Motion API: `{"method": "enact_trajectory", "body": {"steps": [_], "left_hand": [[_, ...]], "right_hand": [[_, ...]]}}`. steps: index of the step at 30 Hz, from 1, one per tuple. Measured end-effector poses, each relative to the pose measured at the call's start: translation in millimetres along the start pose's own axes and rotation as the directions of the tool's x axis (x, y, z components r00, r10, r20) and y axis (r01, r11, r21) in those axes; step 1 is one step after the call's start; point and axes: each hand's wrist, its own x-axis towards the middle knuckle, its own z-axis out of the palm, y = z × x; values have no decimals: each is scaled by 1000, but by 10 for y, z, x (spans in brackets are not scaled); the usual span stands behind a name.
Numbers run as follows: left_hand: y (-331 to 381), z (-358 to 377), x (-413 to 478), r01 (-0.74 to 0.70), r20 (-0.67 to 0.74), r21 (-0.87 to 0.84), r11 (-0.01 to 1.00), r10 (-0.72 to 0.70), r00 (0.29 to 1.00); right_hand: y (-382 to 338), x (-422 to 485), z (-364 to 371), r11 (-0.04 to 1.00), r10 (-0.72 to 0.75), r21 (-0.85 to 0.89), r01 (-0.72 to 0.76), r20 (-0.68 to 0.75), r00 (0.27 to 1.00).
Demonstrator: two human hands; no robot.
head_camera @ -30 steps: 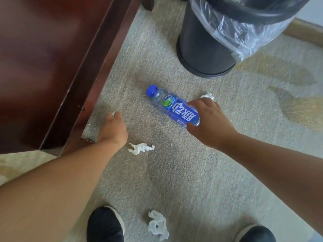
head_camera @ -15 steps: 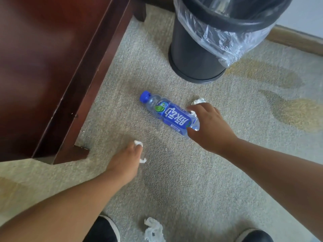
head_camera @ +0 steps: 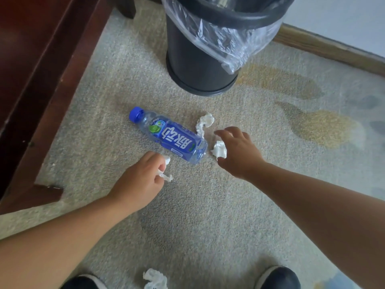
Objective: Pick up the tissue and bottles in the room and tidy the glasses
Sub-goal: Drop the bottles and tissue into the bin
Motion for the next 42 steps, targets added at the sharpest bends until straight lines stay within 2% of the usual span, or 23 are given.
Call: {"method": "enact_trajectory", "body": {"steps": [5,12,16,21,24,31,34,38,42], "left_hand": [[91,-1,9,-43,-5,-19,999,43,999],[157,-20,38,-10,-15,-41,999,10,1000],[167,-48,61,-11,-27,-50,999,9,1000],[210,-80,81,-12,-39,-56,998,10,999],[217,-94,85,-23,-52,-62,998,20,998],[278,-174,102,-67,-97,-91,994,58,994],[328,-228,144,-47,-144,-131,990,28,989],[401,-285,220,9,-178,-192,981,-44,983],[486,-375,280,-15,-208,-291,957,-48,977]], "right_hand": [[1,91,188,1000,23,-16,-22,50,999],[28,262,311,997,55,54,-51,-75,996],[-45,415,145,996,2,93,9,-124,992],[-202,615,51,977,-169,-129,169,13,986],[-246,677,59,958,-185,-210,196,71,980],[-74,503,-14,998,-39,-46,36,-70,997],[-53,318,-171,996,33,89,-19,-150,988],[-357,64,-400,967,-93,220,128,-166,982],[-748,-47,-551,914,-211,320,249,-151,966]]}}
